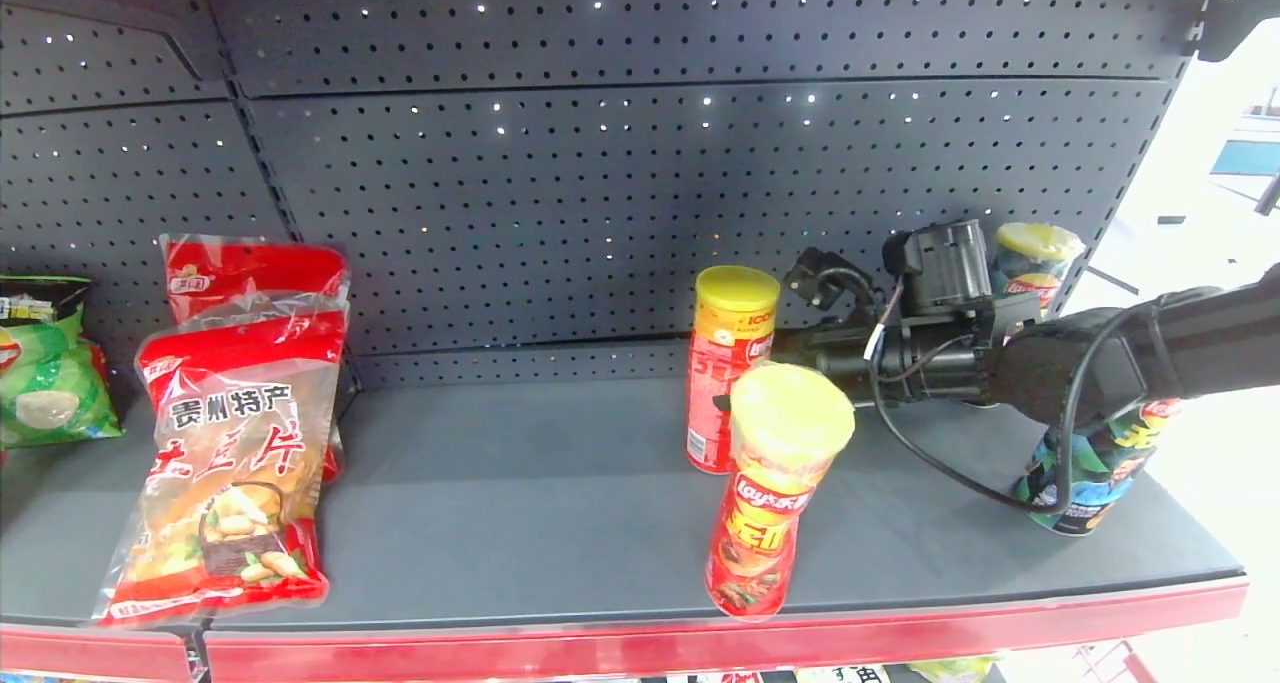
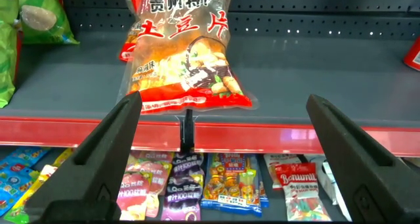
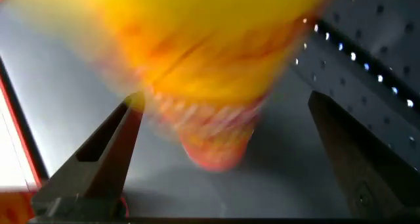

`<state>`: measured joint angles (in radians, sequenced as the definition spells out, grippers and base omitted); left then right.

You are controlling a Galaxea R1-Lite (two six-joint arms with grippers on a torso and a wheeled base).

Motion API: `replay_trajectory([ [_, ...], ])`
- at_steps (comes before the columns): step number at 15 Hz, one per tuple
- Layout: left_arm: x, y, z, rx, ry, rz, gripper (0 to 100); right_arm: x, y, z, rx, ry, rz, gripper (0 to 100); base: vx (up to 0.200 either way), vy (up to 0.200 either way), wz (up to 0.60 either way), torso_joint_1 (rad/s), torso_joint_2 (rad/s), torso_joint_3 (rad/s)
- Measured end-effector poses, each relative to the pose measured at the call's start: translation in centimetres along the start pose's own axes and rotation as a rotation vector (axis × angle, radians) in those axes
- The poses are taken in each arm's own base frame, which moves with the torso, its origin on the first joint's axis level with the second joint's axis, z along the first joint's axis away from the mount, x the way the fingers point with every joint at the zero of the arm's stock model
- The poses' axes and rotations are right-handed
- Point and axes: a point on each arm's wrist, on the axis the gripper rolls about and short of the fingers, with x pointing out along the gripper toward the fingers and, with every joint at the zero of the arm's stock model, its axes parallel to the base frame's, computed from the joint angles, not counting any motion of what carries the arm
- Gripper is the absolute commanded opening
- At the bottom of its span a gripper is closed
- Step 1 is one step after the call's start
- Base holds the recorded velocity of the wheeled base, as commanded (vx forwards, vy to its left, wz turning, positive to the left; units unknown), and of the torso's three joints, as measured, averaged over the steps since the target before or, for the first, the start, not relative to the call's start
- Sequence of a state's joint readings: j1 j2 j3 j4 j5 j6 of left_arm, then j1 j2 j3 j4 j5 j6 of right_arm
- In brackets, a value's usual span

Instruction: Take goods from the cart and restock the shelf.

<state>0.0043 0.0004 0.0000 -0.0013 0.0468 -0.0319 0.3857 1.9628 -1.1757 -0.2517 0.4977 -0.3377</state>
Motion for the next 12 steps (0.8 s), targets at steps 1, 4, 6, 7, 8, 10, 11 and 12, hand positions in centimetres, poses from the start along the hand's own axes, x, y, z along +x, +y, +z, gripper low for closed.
replay_trajectory([
  [1, 0.0, 0.0, 0.0, 0.000, 0.000, 0.000, 100, -0.4, -0.3, -0.5, -0.005, 0.006, 0.000, 100, 0.000, 0.000, 0.00, 0.000, 0.00, 0.000],
  [4, 0.0, 0.0, 0.0, 0.000, 0.000, 0.000, 100, -1.5, -0.9, -1.3, -0.048, 0.008, 0.011, 100, 0.000, 0.000, 0.00, 0.000, 0.00, 0.000],
  [6, 0.0, 0.0, 0.0, 0.000, 0.000, 0.000, 100, -2.0, -1.4, -1.7, -0.037, 0.021, -0.017, 100, 0.000, 0.000, 0.00, 0.000, 0.00, 0.000],
  [7, 0.0, 0.0, 0.0, 0.000, 0.000, 0.000, 100, -2.1, -1.5, -1.8, -0.033, 0.028, -0.037, 100, 0.000, 0.000, 0.00, 0.000, 0.00, 0.000],
  [8, 0.0, 0.0, 0.0, 0.000, 0.000, 0.000, 100, -2.1, -1.6, -1.8, -0.031, 0.035, -0.050, 100, 0.000, 0.000, 0.00, 0.000, 0.00, 0.000],
  [10, 0.0, 0.0, 0.0, 0.000, 0.000, 0.000, 100, -2.2, -1.9, -2.0, -0.025, 0.040, -0.064, 100, 0.000, 0.000, 0.00, 0.000, 0.00, 0.000],
  [11, 0.0, 0.0, 0.0, 0.000, 0.000, 0.000, 100, -2.2, -2.1, -2.2, -0.021, 0.043, -0.069, 100, 0.000, 0.000, 0.00, 0.000, 0.00, 0.000],
  [12, 0.0, 0.0, 0.0, 0.000, 0.000, 0.000, 100, -2.0, -2.3, -2.3, -0.020, 0.044, -0.072, 100, 0.000, 0.000, 0.00, 0.000, 0.00, 0.000],
])
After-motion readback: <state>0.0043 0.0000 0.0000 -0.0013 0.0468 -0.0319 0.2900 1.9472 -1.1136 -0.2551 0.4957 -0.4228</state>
